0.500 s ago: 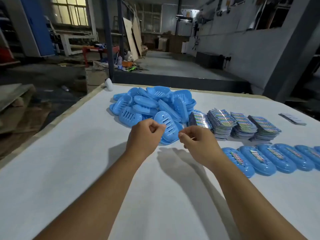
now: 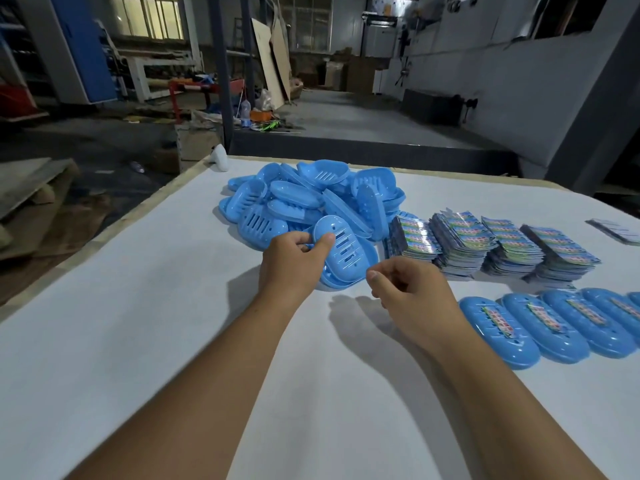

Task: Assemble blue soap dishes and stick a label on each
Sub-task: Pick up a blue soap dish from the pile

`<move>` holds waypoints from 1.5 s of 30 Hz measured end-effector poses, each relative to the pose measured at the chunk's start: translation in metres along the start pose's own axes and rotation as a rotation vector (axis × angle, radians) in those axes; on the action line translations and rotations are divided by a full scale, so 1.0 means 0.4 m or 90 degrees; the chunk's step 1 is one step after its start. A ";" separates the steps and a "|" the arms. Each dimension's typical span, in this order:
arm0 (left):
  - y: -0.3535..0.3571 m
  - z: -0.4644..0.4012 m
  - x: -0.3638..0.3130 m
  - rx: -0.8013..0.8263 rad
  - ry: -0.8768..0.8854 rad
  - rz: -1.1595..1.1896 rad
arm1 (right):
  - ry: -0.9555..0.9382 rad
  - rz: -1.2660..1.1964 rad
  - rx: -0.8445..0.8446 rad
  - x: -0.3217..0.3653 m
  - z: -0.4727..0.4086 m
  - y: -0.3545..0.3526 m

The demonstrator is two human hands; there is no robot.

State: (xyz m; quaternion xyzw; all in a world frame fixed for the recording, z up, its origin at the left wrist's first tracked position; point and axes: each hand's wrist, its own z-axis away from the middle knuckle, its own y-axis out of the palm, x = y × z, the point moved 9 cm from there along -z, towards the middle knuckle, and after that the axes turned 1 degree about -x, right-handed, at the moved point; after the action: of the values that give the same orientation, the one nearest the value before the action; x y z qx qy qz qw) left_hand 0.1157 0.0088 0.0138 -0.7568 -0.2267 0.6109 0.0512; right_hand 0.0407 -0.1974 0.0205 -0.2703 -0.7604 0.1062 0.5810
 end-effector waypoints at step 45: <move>0.003 0.163 -0.048 0.507 0.110 -0.319 | 0.020 0.012 0.182 -0.001 0.027 0.000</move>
State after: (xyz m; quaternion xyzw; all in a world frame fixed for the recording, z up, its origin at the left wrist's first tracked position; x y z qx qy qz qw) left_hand 0.0513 -0.0129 0.0143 -0.6481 -0.1452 0.5541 0.5019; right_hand 0.0307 -0.1958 0.0168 -0.1937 -0.7257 0.2149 0.6242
